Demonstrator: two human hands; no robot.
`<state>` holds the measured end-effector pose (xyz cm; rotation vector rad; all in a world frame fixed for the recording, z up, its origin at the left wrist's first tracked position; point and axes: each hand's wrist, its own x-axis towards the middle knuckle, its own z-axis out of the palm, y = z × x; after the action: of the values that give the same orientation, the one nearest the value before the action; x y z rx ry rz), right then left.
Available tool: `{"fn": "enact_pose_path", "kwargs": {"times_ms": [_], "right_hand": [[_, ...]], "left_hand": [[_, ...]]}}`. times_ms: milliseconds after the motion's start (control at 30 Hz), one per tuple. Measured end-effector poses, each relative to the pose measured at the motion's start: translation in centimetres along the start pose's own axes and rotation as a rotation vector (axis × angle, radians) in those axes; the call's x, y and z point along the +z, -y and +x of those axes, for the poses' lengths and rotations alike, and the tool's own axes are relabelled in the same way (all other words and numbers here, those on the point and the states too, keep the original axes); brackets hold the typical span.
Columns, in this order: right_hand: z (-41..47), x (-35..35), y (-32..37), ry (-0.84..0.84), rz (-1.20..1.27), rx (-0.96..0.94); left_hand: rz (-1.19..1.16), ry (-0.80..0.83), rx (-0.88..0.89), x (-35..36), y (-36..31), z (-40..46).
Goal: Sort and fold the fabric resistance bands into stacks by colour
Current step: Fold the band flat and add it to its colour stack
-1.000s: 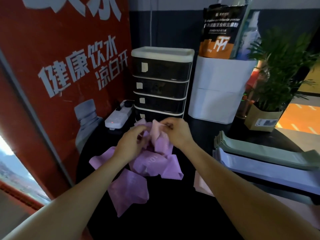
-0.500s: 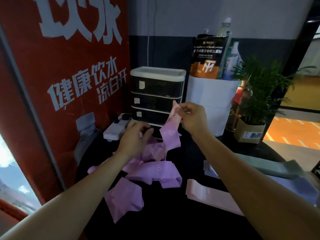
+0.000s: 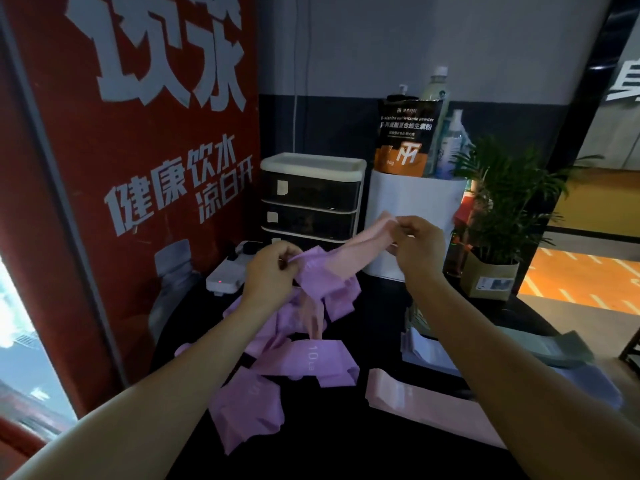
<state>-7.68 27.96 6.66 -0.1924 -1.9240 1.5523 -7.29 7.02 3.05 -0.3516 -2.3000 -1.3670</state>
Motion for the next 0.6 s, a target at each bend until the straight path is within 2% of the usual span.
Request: {"fn": "enact_pose_path", "kwargs": {"times_ms": [233, 333, 433, 500, 600], "right_hand": [[-0.1, -1.3, -3.2, -0.109, -0.14, 0.076], [0.4, -2.7, -4.3, -0.183, -0.141, 0.163], [0.0, -2.7, -4.8, -0.125, -0.209, 0.138], [-0.4, -1.9, -5.0, -0.079, -0.171, 0.174], [-1.1, -1.1, -5.6, 0.006, -0.156, 0.201]], "left_hand": [[0.121, -0.038, -0.057, -0.9, 2.3, -0.4], [0.213, -0.116, -0.179, -2.4, 4.4, -0.5], [0.232, -0.133, -0.217, -2.9, 5.8, -0.6], [0.239, -0.124, -0.231, -2.5, 5.9, -0.7], [0.268, -0.006, -0.289, -2.3, 6.9, -0.6]]}}
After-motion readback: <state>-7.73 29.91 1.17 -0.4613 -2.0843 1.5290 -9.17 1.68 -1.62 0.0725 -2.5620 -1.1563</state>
